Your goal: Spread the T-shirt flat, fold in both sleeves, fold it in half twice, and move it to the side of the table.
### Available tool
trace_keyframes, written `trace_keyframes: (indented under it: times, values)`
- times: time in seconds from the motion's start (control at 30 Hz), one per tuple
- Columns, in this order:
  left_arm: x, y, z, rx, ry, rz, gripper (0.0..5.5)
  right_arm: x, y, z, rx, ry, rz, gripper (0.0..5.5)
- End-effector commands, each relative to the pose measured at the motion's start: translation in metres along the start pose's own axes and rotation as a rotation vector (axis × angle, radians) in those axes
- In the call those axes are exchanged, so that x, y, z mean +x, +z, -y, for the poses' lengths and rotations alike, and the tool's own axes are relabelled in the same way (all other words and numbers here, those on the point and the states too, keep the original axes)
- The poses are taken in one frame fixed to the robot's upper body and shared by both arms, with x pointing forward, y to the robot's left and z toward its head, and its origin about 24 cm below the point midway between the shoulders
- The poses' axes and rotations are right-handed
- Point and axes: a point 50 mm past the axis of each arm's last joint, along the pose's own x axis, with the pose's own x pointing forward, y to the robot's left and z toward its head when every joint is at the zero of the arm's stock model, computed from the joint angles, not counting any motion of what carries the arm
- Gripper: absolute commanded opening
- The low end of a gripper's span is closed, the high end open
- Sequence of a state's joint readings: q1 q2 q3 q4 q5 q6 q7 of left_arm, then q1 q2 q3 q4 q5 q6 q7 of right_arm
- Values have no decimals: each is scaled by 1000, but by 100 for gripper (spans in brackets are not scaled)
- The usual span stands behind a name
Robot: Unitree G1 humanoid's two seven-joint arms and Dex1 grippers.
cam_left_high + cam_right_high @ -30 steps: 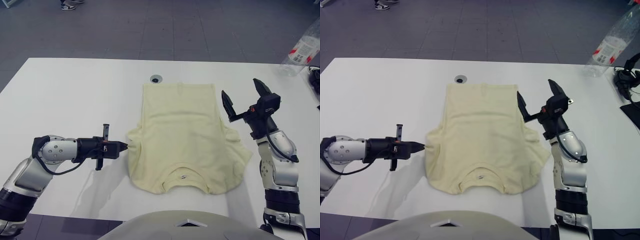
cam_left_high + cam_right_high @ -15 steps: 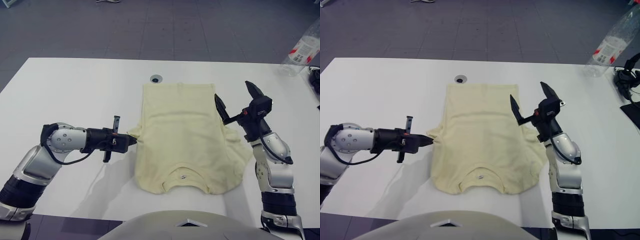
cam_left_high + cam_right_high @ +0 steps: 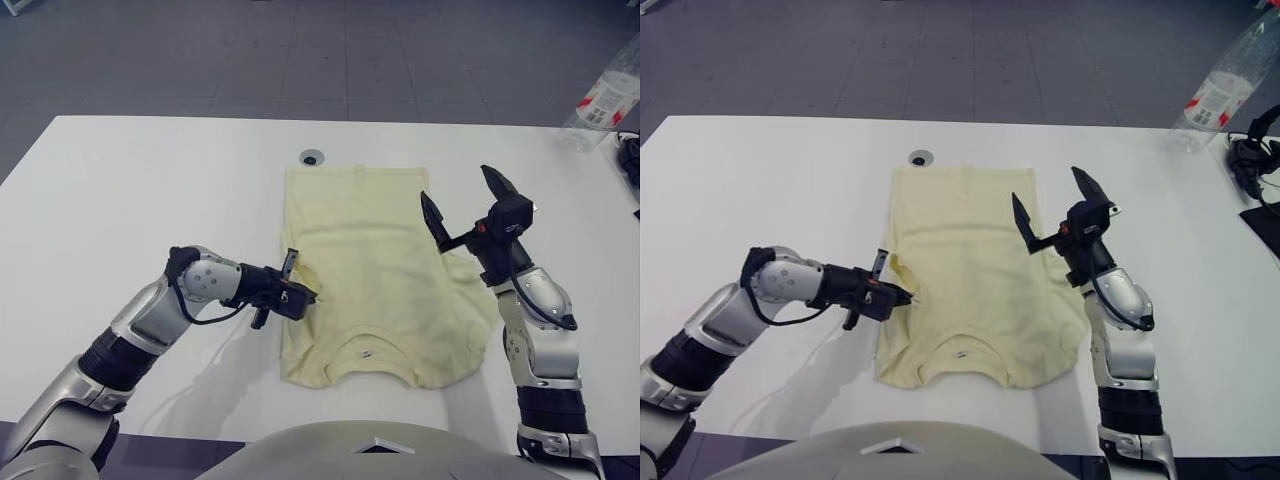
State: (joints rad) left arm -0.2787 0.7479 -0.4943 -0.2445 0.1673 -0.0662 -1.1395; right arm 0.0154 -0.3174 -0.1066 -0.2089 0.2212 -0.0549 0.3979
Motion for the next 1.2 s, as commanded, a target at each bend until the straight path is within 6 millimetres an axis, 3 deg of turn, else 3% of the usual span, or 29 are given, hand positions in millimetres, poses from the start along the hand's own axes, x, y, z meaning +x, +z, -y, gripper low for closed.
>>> trace_keyframes:
  times: [0.03, 0.17, 0.37, 0.5, 0.7, 0.83, 0.93, 1.1, 1.2]
  values:
    - [6, 0, -3, -1, 2, 3, 1, 0, 2, -2, -4, 1, 4, 540]
    - [9, 4, -5, -30, 28, 36, 1, 0, 2, -2, -3, 5, 3, 540]
    - [9, 16, -18, -67, 129, 125, 96, -2, 1, -2, -5, 4, 0, 540]
    - [12, 11, -33, -95, 280, 113, 165, -1, 1, -1, -4, 6, -4, 540]
    - [7, 11, -38, -173, 376, 176, 264, -1, 2, 3, -4, -5, -4, 540]
    - [-9, -10, -54, -265, 608, 120, 339, -8, 11, 28, -57, -41, -26, 540]
    - [-22, -29, -63, -426, 878, 101, 392, -33, 10, 53, -185, 53, -184, 540]
    - [-32, -46, -59, -694, 1240, 173, 479, -66, 13, 92, -368, 264, -465, 540]
    - [-33, -48, -53, -778, 1369, 218, 534, -76, 18, 103, -422, 398, -579, 540]
